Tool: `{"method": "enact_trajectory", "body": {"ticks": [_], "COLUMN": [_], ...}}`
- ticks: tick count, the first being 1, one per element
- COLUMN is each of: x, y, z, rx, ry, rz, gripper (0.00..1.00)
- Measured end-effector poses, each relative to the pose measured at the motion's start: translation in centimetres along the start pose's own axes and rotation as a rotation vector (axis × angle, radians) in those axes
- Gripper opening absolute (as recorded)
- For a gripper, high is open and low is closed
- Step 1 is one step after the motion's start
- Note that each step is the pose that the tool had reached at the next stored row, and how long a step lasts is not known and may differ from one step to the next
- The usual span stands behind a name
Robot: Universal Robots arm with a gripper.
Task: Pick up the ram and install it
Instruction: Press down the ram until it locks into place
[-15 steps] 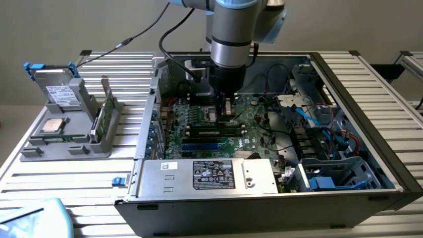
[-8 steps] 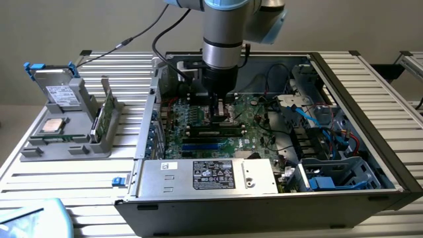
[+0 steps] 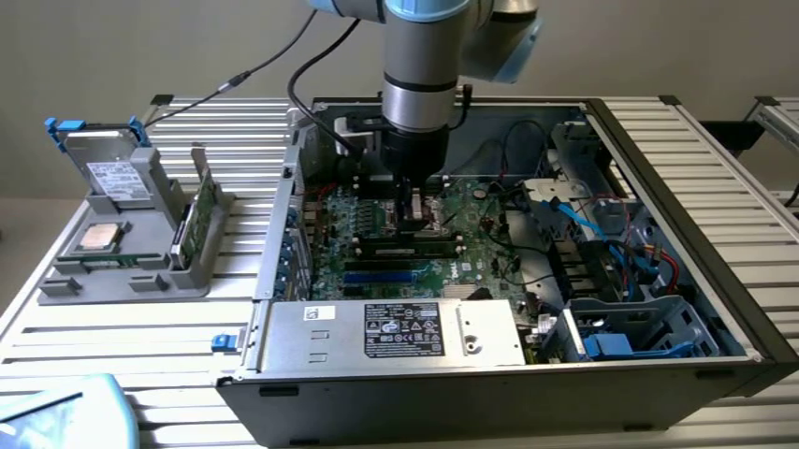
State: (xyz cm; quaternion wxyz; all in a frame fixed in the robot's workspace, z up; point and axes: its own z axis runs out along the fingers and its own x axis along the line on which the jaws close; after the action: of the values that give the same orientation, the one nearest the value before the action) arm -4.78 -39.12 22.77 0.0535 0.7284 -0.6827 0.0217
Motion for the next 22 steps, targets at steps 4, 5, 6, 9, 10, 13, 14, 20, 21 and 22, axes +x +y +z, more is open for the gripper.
{"method": "enact_trajectory", "body": {"ticks": [4,5,6,9,10,13,14,20,21,22], "x": [0.2,0.3,0.4,0.7,0.8,1.0,1.0,1.0,1.0,1.0], "y": [-0.33,-0.52,-0.74,-1.29,-1.36,-1.40,-1.40,-1.40,-1.40,-1.40], "z": [-0.82,-0.88,-0.95,-1.04,-1.05,-1.05,-1.04,-1.04,-1.04,-1.04], "rx": [-0.0051,-0.0064,-0.0079,-0.0116,-0.0124,-0.0130,-0.0130,-0.0130,-0.0130,-0.0130], "ry": [0.0012,0.0009,0.0010,0.0008,0.0007,0.0005,0.0005,0.0003,0.0003,0.0003], "rz": [-0.001,-0.001,-0.001,-0.002,-0.002,-0.002,-0.002,-0.002,-0.002,-0.002], "gripper": [0.10,0.10,0.10,0.10,0.10,0.10,0.10,0.10,0.10,0.10]}}
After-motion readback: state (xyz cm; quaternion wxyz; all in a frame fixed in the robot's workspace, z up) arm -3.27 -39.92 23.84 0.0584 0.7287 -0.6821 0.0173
